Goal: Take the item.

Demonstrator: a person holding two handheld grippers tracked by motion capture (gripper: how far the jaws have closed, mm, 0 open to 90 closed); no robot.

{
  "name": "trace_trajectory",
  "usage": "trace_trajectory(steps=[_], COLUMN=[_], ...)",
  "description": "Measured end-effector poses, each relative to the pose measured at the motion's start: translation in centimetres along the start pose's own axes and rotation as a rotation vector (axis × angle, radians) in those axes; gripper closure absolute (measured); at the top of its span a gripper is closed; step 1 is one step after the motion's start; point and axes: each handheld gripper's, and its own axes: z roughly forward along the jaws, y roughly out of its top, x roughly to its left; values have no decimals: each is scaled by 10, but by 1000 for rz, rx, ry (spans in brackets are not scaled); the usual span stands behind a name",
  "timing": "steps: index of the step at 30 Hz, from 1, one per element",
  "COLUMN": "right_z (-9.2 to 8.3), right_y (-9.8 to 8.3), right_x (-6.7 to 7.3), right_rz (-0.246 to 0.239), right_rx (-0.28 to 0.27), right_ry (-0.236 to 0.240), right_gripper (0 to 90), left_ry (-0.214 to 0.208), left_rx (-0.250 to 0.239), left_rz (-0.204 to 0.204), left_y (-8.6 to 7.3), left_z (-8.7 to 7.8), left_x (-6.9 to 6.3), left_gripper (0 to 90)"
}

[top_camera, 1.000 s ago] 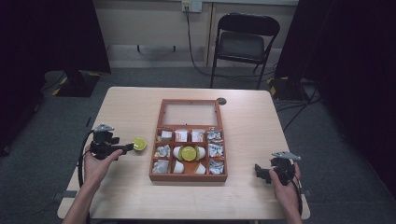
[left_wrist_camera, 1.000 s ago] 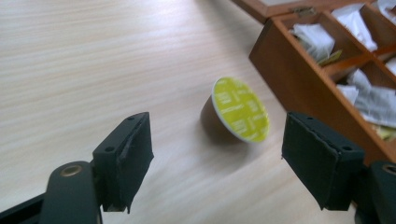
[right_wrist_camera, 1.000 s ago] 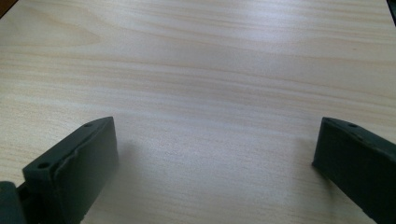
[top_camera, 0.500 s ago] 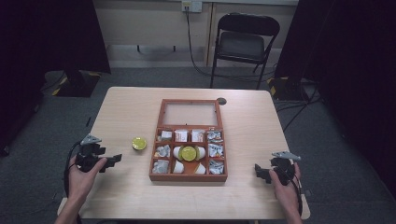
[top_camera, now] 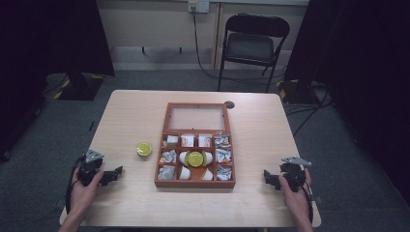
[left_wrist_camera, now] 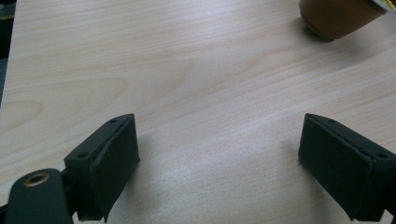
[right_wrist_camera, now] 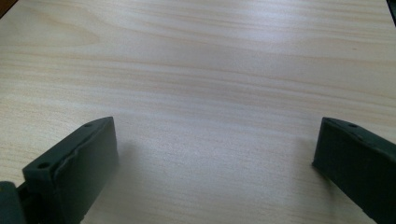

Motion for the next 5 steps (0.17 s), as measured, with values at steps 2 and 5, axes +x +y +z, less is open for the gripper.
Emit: trace_trajectory(steps=[2, 5], right_z=[0, 0], right_y=[0, 0], right_x=[0, 0], right_rz=[0, 0], right_rx=[0, 0], right_ry=[0, 0], right_gripper=[0, 0], left_ry=[0, -3], left_rx=[1, 1], left_rz=[1, 2], left_y=[0, 0], left_z=[0, 0], left_x=[0, 0], left_gripper=[116, 110])
